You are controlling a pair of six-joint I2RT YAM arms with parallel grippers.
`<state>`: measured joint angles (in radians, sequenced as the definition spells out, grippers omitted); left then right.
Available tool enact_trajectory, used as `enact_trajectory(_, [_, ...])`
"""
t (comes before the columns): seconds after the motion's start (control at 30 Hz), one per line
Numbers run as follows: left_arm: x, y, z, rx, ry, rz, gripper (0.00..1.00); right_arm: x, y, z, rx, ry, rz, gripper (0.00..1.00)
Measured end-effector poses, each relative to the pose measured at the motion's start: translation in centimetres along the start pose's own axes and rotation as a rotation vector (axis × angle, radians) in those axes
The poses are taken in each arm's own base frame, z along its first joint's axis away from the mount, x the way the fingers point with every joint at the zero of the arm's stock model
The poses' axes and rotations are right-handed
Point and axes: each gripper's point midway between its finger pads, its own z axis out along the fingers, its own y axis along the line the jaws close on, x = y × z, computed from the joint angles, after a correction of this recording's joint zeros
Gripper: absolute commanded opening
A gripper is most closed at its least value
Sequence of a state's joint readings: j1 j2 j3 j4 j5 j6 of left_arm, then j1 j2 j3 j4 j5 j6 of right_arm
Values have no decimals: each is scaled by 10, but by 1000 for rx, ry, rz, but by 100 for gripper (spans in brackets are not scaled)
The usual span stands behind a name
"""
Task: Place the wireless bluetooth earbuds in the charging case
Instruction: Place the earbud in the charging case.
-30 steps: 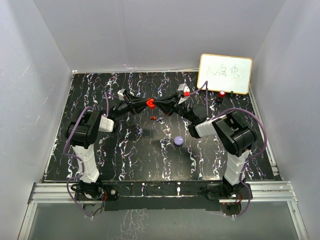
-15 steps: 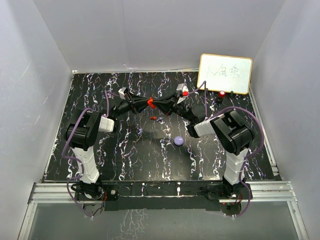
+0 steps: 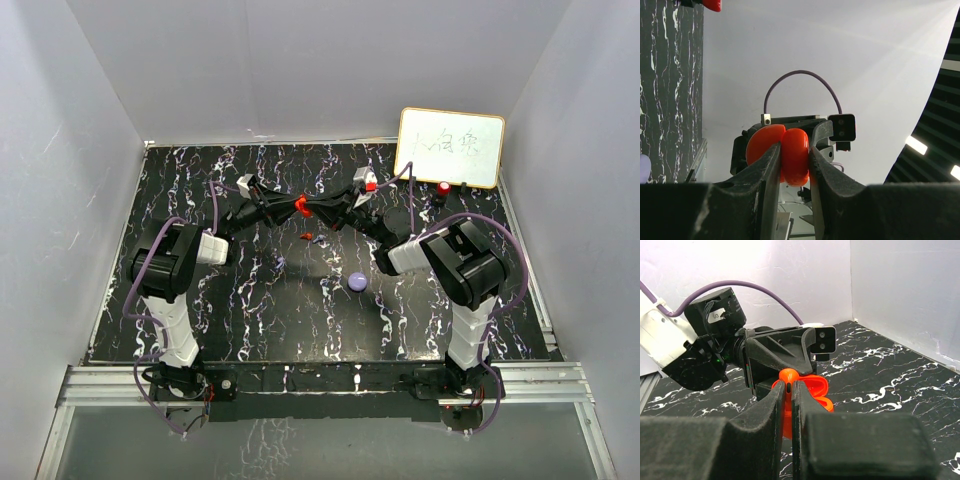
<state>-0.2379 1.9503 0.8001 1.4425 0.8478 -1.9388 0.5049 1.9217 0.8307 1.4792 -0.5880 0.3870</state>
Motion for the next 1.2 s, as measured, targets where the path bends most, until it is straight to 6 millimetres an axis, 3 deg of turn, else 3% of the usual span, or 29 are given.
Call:
enact_trajectory(1.03, [1,-7,0,13,-2,3,0,0,-4,-1,21,-6,-19,1])
enact_trajectory(1.17, [1,-7,1,13,-1,3,0,0,-4,-2,23,-4,-19,6])
enact_trajectory(1.2, [0,-8,2,14,-1,5,0,0,-4,-3,25,-3,-19,14])
